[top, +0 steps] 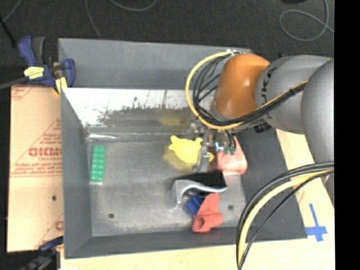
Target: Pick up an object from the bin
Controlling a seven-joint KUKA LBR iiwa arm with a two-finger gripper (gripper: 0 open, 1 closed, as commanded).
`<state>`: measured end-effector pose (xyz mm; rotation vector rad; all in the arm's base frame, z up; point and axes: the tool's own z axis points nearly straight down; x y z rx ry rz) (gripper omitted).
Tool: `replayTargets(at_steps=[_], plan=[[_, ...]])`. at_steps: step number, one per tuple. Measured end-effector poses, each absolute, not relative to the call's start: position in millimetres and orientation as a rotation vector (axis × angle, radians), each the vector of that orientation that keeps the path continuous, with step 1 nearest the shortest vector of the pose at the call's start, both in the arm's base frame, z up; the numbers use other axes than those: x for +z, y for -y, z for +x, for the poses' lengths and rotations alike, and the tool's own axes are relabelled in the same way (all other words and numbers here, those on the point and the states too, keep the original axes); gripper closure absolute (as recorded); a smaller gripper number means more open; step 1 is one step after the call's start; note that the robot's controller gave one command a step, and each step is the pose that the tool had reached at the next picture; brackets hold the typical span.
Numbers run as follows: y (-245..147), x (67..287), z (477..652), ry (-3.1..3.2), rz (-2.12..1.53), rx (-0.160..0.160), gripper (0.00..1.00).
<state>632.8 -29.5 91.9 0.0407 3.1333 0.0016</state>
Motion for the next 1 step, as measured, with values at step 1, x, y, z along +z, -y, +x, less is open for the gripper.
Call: replayTargets(at_steps=[1], plan=[[34.3, 71.7, 640.8, -3.123, 0.084, 0.0, 1.0]])
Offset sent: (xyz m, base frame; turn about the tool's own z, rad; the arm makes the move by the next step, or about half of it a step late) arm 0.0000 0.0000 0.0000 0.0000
